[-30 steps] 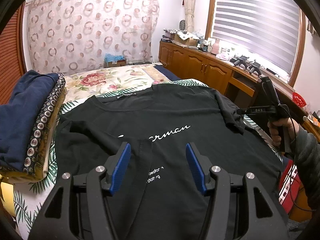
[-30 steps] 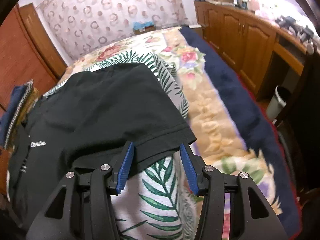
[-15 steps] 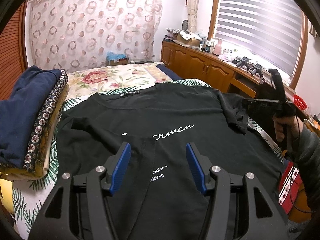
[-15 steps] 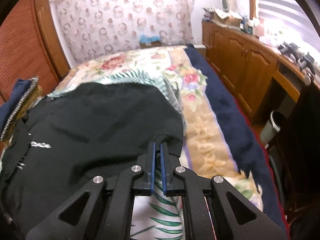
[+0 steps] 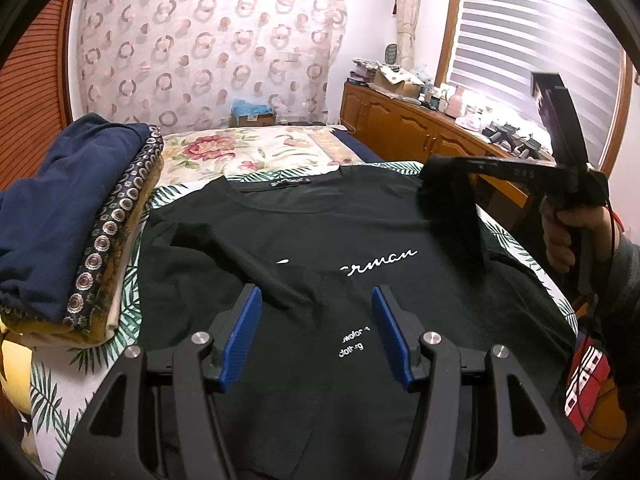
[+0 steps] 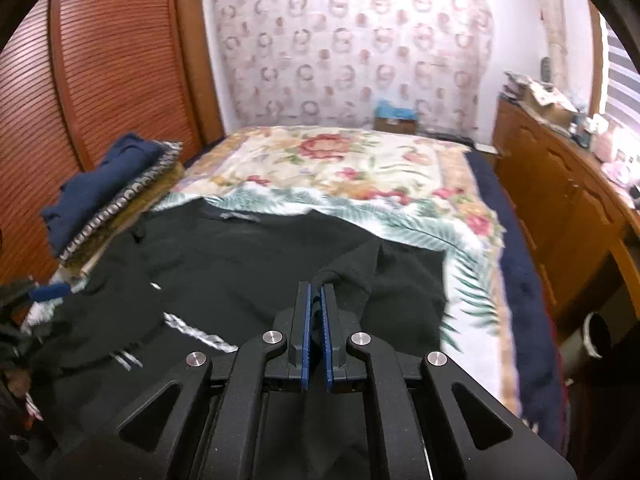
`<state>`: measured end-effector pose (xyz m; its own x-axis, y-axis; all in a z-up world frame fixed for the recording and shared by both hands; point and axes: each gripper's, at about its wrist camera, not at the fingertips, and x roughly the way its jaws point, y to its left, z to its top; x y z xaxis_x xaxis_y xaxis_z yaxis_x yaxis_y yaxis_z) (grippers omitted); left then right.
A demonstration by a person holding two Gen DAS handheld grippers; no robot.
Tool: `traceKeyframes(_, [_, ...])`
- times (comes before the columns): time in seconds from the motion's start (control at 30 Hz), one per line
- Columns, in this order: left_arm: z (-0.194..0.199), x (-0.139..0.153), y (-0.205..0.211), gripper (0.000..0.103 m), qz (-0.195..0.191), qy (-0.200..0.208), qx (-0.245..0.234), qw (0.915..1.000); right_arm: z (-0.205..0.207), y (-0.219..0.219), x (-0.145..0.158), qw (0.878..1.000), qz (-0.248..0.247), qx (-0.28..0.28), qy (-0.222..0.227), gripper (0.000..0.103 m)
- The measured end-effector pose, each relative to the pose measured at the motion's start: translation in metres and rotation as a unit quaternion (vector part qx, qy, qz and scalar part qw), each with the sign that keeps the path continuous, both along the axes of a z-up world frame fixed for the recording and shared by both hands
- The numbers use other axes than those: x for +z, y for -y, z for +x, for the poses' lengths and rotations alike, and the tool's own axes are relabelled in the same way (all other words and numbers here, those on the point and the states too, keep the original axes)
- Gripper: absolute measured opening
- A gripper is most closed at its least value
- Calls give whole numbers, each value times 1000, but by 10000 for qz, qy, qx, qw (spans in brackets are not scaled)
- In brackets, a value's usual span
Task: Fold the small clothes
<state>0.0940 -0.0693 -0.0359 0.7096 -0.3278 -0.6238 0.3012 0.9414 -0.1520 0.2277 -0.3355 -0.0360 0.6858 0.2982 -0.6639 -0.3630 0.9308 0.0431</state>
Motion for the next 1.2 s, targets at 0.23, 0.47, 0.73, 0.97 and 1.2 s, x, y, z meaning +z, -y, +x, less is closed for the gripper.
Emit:
traceKeyframes(0.23, [4, -2, -10, 57, 35, 0, 126, 9999, 1, -6, 0, 9996, -226, -50, 152, 38])
traceKeyframes(0.47, [16, -5, -29, 57, 206, -49, 333, 9992, 2, 28, -28, 9985, -386, -283, -251, 40])
traceKeyframes(0.73, [45, -6, -53, 57, 520, -230, 365, 9977, 0, 38, -68, 9948, -686, -427, -614, 41])
traceKeyframes(0.97, [76, 1, -60, 57, 809, -268, 179, 9962, -1, 40, -83, 9945, -701, -484, -616, 44])
traceKeyframes(1.2, [124, -9, -53, 49, 1076, -804, -32, 9909, -1, 44, -84, 9946, -653, -499, -628, 45])
